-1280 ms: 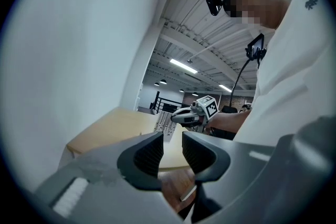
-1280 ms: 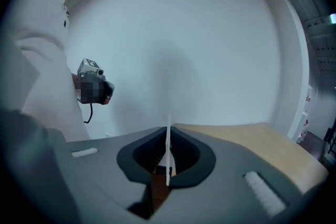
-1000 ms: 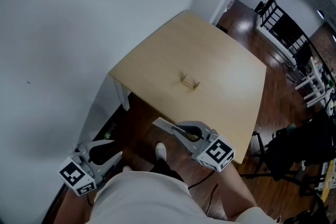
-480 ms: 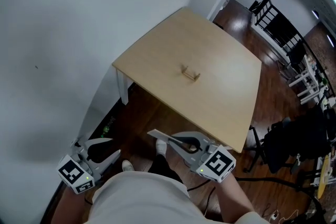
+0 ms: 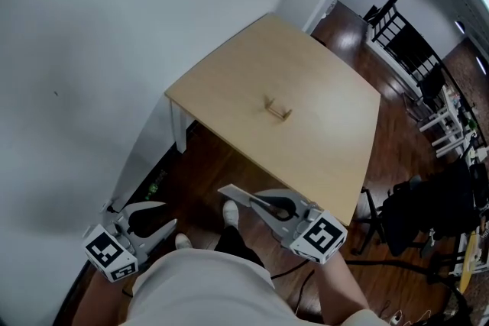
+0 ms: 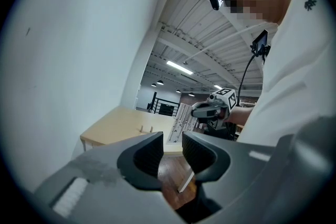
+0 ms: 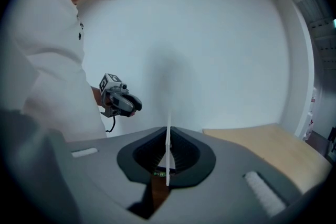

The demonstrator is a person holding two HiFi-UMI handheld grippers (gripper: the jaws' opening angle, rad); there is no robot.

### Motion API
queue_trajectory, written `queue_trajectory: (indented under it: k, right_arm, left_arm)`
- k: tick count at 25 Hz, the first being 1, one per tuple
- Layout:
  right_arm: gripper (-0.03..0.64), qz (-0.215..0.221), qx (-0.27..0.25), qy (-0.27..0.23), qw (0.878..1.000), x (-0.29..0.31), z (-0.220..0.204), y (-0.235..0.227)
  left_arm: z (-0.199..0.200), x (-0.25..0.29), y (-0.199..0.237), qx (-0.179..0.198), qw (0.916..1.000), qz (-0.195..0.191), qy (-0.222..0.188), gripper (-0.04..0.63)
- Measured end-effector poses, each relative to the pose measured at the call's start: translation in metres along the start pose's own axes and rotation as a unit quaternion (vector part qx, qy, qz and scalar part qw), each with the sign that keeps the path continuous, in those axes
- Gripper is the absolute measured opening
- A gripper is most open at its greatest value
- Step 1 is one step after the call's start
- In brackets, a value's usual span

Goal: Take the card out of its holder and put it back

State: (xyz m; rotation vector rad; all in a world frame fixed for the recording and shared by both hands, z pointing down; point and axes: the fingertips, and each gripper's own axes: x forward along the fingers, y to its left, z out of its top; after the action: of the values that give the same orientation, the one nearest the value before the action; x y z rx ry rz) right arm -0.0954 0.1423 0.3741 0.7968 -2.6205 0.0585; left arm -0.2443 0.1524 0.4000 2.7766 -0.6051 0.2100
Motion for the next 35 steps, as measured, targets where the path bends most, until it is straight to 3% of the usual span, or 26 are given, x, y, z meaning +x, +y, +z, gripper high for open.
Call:
queue_trajectory:
  k: [9, 27, 35]
  right_arm:
    - [0.020, -0.012, 0.017, -0.006, 1.000, -0.012, -0.015, -0.072]
    - [0.020, -0.016, 0.022, 0.003, 1.000, -0.026, -0.068, -0.283]
    - [0.020, -0.013, 0.033, 0.005, 0.999, -0.018, -0.097, -0.359]
  left_arm:
    - [0.011, 0.033, 0.013, -0.005, 0.9999, 0.016, 0.001, 0.121]
    - [0.051, 0.180, 0.048, -0.014, 0.9991, 0.038, 0.010, 0.121]
    - [0.061, 0.224, 0.061, -0.021, 0.9976, 0.065, 0.010, 0.120]
